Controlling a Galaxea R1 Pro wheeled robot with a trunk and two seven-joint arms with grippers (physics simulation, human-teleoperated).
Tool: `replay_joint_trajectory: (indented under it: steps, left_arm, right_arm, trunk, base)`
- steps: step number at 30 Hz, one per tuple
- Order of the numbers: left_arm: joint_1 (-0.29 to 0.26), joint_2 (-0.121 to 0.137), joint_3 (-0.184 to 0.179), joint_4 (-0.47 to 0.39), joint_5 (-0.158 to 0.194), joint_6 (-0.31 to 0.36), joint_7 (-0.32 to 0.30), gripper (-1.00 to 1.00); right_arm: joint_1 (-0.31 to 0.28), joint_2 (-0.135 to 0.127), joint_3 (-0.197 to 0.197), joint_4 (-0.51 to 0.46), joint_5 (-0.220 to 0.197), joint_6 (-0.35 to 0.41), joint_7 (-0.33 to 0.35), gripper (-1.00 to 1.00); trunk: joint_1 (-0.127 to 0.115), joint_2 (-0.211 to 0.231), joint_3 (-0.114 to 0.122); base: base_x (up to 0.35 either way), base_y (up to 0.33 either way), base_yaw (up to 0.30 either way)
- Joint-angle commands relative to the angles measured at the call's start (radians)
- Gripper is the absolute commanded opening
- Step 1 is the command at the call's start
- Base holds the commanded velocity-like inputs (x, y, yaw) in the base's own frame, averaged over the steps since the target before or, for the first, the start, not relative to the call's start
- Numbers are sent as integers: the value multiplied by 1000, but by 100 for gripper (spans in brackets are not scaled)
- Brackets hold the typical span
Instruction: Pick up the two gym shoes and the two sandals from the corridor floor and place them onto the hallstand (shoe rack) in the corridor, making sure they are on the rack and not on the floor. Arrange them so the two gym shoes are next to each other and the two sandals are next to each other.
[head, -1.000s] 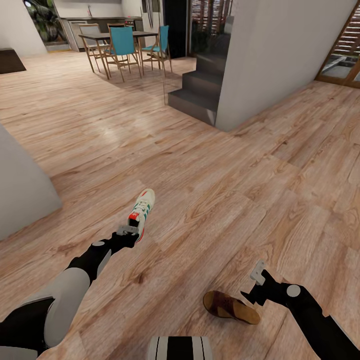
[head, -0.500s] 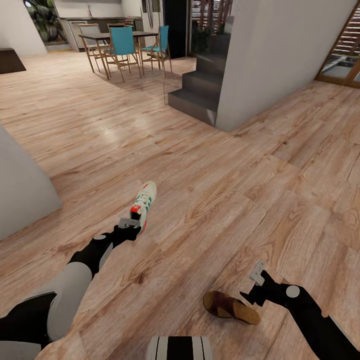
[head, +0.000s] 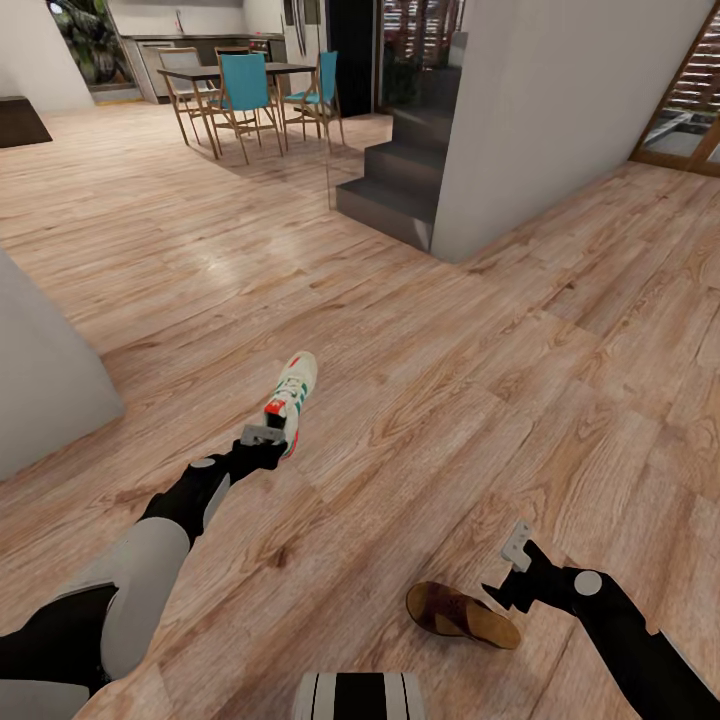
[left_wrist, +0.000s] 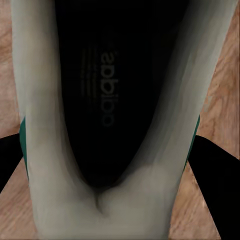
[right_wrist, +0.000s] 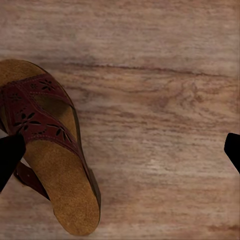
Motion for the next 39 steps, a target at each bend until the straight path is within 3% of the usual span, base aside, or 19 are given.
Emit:
replay_joint_trajectory:
  steps: [1,18,33,34,39]
  left_arm:
    - [0,-7,9,-8,-1,13,-14,-100]
    - [-1,-49,5,-104,13,109,-110,-100]
    - [-3,-62,3,-186,13,193,-183,-100]
    - [-4,-63,3,-473,14,456,-185,-100]
    - [-7,-64,2,-473,28,457,-217,-100]
  right_arm:
    - [-1,-1,2,-1,8,5,3,100]
    - [-1,-1,3,70,68,3,2,100]
    - [0,-1,0,81,71,3,2,100]
    - [0,-1,0,81,71,3,1,100]
    - [0,-1,0,81,71,3,1,100]
  trunk:
    - [0,0,-1]
    - [0,0,-1]
    - [7,-4,-68]
    - [7,-4,-73]
    - [9,-5,-100]
  base:
    - [0,0,0]
    - [0,0,0]
    - [0,0,0]
    - [0,0,0]
    - [0,0,0]
